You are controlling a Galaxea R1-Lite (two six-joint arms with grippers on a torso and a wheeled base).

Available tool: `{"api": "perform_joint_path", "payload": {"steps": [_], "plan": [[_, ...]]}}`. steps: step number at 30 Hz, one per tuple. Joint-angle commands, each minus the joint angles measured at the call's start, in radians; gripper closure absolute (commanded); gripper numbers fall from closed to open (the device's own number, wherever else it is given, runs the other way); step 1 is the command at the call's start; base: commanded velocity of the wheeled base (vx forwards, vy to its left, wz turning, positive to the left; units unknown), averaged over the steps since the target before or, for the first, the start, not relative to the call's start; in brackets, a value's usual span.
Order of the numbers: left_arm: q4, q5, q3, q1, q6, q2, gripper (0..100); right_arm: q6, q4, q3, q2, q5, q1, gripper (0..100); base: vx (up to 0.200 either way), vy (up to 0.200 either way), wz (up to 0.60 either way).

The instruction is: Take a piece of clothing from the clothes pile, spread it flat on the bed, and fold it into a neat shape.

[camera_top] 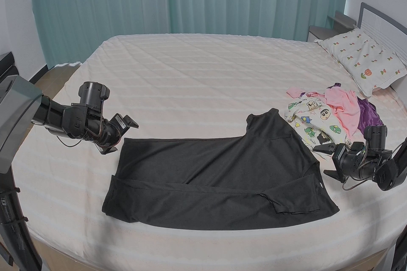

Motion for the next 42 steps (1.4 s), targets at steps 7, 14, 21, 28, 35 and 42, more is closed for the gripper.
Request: {"api": "perform_joint_path", "payload": {"steps": [7,14,21,28,35,42], "plan": [[-0.003,-0.029,-0.196,0.015,0.237,0.2,0,0.0,0.0,0.003,-0.001,-0.001,0.007,0,0.0,0.0,0.0],[-0.029,-0.021,-0.264,0.018,0.306,0.26,0,-0.003,-0.002,0.005,-0.001,-0.001,0.01,0,0.0,0.0,0.0],[-0.078,0.027,-0.265,0.02,0.308,0.282,0,-0.003,0.0,0.005,-0.002,-0.003,0.014,0,0.0,0.0,0.0],[-0.075,0.027,-0.248,0.018,0.308,0.28,0,-0.003,-0.002,0.005,-0.001,-0.004,0.014,0,0.0,0.0,0.0],[-0.087,0.044,-0.23,0.023,0.305,0.28,100,-0.005,-0.002,-0.001,0.007,-0.003,0.021,0,0.0,0.0,0.0],[-0.132,0.111,-0.232,0.038,0.294,0.271,100,-0.008,0.014,-0.118,0.044,-0.006,0.059,0,0.0,0.0,0.0]]}}
